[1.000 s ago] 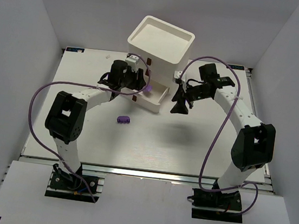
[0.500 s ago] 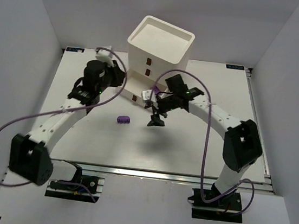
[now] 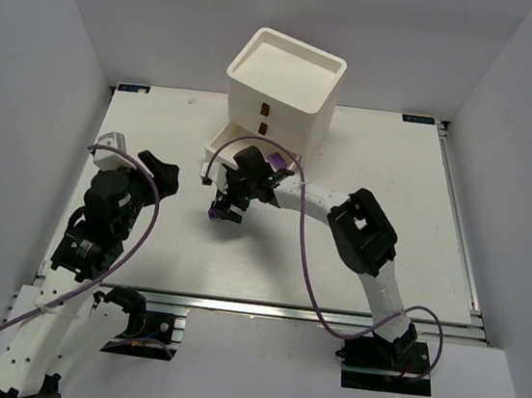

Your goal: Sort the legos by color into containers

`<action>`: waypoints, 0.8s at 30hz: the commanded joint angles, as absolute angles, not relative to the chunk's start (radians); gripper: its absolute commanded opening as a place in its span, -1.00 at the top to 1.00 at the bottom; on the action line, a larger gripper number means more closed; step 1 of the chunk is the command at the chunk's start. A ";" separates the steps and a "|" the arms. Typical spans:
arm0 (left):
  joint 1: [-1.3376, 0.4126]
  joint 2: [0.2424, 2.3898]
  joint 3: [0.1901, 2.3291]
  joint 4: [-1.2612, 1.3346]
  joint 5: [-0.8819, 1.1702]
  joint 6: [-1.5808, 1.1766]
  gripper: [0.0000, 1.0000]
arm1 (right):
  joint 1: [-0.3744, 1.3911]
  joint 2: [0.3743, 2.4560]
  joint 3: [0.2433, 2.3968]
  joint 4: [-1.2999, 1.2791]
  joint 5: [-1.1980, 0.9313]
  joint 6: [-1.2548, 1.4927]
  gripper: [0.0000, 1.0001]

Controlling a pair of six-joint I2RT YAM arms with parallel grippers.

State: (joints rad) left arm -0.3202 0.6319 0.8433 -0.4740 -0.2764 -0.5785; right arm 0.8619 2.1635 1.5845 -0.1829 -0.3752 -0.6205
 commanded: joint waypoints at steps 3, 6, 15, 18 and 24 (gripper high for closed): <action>-0.319 0.630 0.851 -0.598 -0.314 -0.603 -0.61 | 0.884 2.224 1.720 -0.167 -0.334 -0.586 -0.74; -0.319 0.638 0.853 -0.600 -0.305 -0.594 -0.61 | 0.894 2.233 1.730 -0.195 -0.373 -0.624 -0.49; -0.319 0.646 0.812 -0.551 -0.282 -0.595 -0.61 | 0.884 2.135 1.684 -0.299 -0.557 -0.696 0.84; -0.319 0.660 0.793 -0.523 -0.264 -0.606 -0.61 | 0.867 2.057 1.700 -0.270 -0.568 -0.600 0.87; -0.319 0.692 0.749 -0.434 -0.233 -0.637 -0.61 | 0.793 1.961 1.744 -0.204 -0.376 -0.462 1.00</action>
